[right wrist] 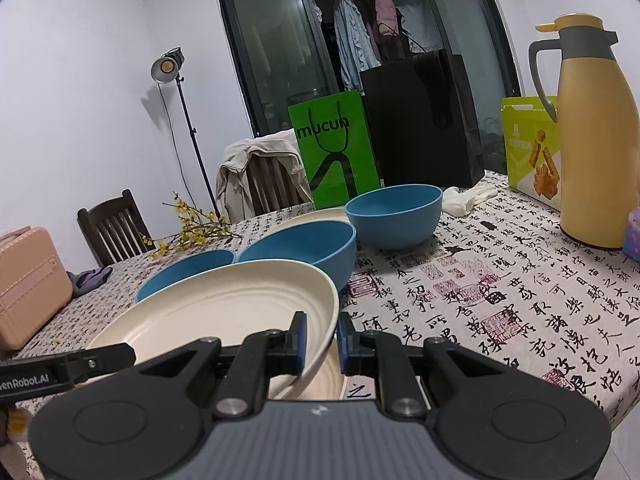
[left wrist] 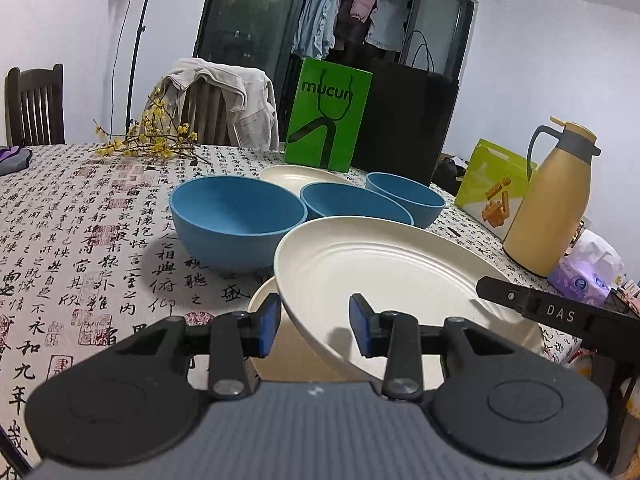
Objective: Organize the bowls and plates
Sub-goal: 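Move the held cream plate over the other cream plate beside the bowls, then lower the held cream plate onto the other cream plate with both grippers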
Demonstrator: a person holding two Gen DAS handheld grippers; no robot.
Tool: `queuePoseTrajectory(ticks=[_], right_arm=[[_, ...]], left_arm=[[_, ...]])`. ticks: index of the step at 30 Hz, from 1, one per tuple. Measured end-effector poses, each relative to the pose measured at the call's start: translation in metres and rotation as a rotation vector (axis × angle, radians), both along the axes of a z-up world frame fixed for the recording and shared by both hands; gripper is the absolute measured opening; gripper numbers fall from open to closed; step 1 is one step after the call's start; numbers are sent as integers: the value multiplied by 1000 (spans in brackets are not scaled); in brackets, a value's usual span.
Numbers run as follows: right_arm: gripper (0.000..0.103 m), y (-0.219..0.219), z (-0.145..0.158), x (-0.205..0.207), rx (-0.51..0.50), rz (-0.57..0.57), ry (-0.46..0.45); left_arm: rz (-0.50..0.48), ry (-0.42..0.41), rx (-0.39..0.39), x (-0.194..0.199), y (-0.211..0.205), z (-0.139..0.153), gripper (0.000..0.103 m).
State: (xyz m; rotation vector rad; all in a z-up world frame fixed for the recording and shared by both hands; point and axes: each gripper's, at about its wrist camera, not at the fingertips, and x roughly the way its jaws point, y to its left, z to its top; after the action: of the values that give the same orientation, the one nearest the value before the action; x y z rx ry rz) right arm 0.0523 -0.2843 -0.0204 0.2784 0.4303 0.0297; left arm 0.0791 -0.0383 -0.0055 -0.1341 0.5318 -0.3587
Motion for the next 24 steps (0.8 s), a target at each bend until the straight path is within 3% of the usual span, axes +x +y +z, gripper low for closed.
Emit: queuePoseTrajectory(ticks=[24], right_arm=[[15, 9, -20, 18, -31, 11, 43]], left_arm=[[22, 18, 57, 15, -2, -23, 37]])
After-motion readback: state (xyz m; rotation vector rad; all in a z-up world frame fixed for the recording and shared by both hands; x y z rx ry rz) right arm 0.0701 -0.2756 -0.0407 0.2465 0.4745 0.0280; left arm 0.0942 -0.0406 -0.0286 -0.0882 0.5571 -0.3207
